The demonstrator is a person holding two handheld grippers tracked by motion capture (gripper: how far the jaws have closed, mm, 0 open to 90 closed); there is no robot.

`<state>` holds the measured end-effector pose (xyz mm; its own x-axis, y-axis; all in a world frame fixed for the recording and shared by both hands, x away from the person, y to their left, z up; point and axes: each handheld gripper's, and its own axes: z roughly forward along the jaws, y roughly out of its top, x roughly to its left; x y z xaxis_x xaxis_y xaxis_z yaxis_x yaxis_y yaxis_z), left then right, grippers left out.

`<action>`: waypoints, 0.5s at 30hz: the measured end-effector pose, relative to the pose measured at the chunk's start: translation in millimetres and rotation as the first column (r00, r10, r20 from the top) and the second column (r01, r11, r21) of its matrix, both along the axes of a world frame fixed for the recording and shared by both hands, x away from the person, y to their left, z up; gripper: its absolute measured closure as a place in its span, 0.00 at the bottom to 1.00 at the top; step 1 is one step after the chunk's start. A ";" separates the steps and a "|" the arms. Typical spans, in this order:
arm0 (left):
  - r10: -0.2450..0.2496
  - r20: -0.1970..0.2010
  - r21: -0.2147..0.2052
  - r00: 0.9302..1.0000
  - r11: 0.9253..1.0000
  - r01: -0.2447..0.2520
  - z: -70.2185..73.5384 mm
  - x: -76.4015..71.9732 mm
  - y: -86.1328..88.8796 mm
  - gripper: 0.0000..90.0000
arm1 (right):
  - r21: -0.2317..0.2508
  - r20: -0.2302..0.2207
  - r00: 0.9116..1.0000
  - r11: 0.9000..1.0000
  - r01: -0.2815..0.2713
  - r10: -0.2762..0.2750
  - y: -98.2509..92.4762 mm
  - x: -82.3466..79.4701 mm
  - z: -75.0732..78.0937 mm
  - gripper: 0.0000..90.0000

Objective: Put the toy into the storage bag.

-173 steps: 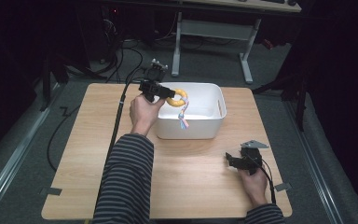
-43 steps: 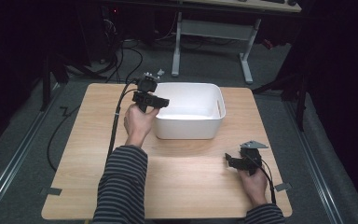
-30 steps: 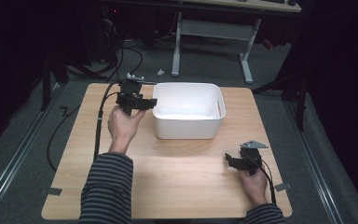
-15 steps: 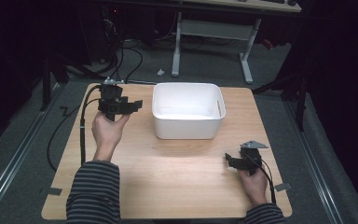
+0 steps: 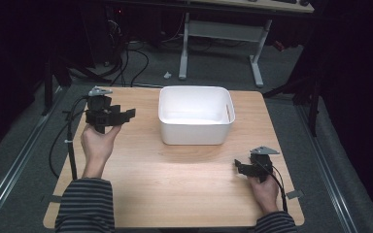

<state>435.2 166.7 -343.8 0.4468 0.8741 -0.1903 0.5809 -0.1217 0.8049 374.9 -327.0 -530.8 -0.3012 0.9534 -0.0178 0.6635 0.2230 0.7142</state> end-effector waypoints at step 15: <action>0.018 0.010 0.004 1.000 1.000 -0.018 -14.0 -20.8 22.4 0.42 | 0.000 0.000 1.000 1.000 0.000 0.000 0.0 0.0 0.0 0.26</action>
<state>414.4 189.1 -357.8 0.4329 0.8829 -0.1821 0.5750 -0.1148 0.8101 374.9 -327.0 -530.8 -0.3009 0.9535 -0.0176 0.6637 0.2227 0.7141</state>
